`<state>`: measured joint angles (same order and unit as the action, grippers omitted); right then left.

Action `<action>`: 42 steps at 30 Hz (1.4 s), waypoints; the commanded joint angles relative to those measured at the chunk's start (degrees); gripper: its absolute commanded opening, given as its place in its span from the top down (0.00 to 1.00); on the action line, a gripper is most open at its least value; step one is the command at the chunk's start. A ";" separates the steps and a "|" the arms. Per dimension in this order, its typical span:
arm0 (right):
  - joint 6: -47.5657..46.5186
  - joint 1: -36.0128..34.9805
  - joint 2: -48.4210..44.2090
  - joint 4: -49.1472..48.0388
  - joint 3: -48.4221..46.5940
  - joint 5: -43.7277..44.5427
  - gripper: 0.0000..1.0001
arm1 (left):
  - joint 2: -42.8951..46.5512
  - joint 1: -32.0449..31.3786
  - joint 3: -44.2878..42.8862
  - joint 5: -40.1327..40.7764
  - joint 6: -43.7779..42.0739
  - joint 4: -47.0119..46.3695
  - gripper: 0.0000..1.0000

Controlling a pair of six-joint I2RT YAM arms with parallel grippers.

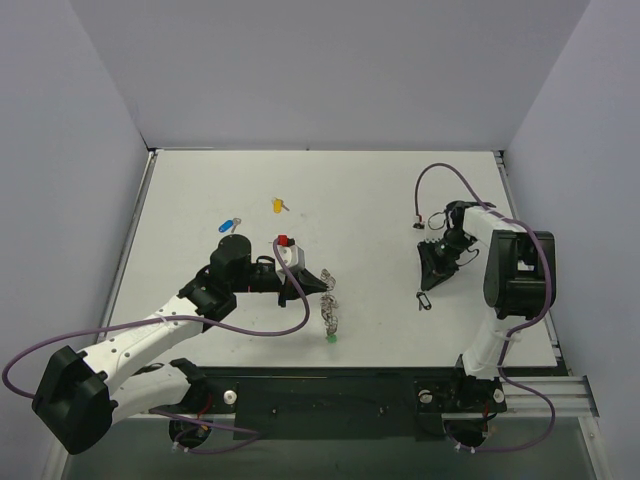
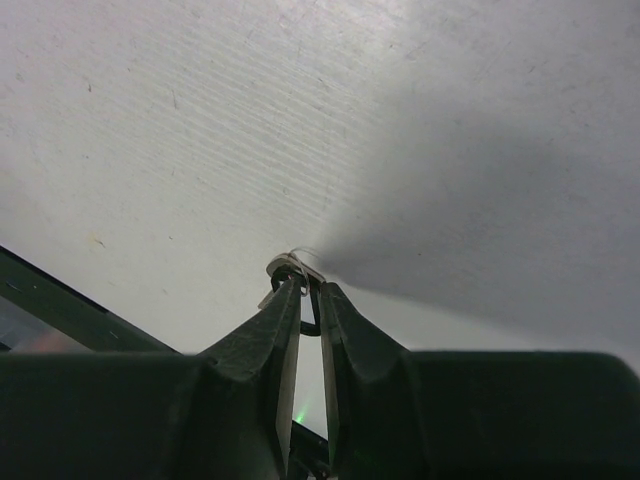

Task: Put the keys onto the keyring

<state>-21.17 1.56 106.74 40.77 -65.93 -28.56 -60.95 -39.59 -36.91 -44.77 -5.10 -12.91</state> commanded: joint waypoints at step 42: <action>-0.89 -0.95 2.95 4.67 -2.01 -2.21 0.92 | 0.92 0.13 -3.79 -0.23 -1.14 -1.51 1.00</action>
<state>-21.28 1.04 108.66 41.65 -66.24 -30.02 -60.95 -39.59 -37.47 -44.77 -5.26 -12.16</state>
